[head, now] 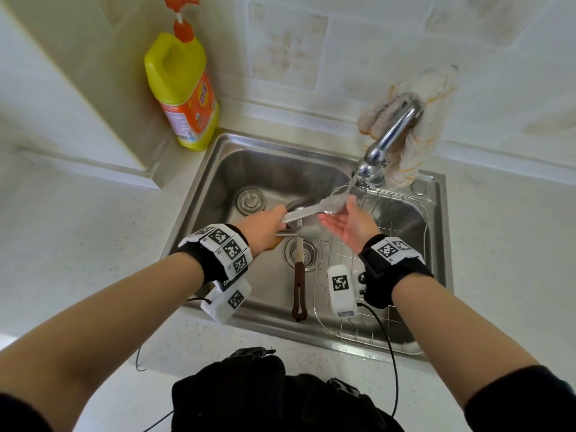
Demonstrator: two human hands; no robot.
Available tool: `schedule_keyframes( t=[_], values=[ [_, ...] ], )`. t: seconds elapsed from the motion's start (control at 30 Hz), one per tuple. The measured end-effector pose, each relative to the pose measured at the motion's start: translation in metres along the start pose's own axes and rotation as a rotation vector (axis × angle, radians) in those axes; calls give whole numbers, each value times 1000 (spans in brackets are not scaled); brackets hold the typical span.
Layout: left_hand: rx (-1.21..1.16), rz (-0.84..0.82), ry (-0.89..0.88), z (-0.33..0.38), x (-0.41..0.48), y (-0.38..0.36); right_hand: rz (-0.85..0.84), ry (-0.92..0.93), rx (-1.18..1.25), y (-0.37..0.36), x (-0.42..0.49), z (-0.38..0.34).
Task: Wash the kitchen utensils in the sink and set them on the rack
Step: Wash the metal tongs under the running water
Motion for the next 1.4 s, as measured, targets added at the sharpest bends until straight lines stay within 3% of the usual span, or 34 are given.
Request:
schedule_keyframes(
  t=[0.07, 0.13, 0.17, 0.23, 0.3, 0.33, 0.43, 0.47, 0.57, 0.7, 0.8, 0.83, 0.97, 1.1, 1.23, 1.33, 1.4],
  values=[
    [-20, -6, 21, -4, -1, -1, 179, 78, -212, 19, 10, -5],
    [-43, -9, 33, -8, 0, 0, 330, 217, -695, 24, 9, -12],
    [-50, -12, 36, -9, 0, 1, 306, 339, -910, 16, 4, -13],
    [-78, -16, 44, -7, 1, 3, 58, 606, -1297, -13, -10, -1],
    [-80, -20, 40, -3, 0, 4, -130, 662, -1635, -25, -18, 12],
    [-72, -16, 32, -1, 0, 3, -101, 611, -1713, -22, -15, 9],
    [-70, 17, 3, 2, 1, 1, 194, 550, -1762, -6, -10, -9],
    [-76, 23, 1, 1, 1, 1, 186, 617, -1810, -11, -12, -4],
    [-81, 25, -2, -1, -2, 4, -49, 772, -1944, -28, -18, 14],
    [-79, 23, -11, 0, -4, 9, 210, 638, -1920, -12, -12, -11],
    [-88, 10, 4, 1, -3, 10, -52, 807, -1971, -28, -21, 10],
    [-89, 5, 9, 1, -3, 10, -94, 789, -1946, -29, -22, 8],
    [-146, 12, 18, 1, -6, 9, 196, 631, -1862, -13, -18, -19],
    [-161, 10, 23, 0, -7, 7, -101, 832, -1963, -29, -29, 7],
    [-177, 18, -7, 7, -5, 7, 210, 663, -1915, -6, -20, -22],
    [-187, 25, -6, 7, -5, 6, -57, 803, -2020, -22, -30, 1],
    [-193, 39, -8, 7, -4, 7, -71, 764, -1995, -21, -27, -5]
  ],
)
Point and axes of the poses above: each hand's wrist, its own x-axis towards the middle knuckle, its own y-axis out of the back of the hand, z = x × y, the point moved 5 cm from there along x, towards the middle knuckle, and after that the axes turned 4 degrees about x, right-handed, at the moved point
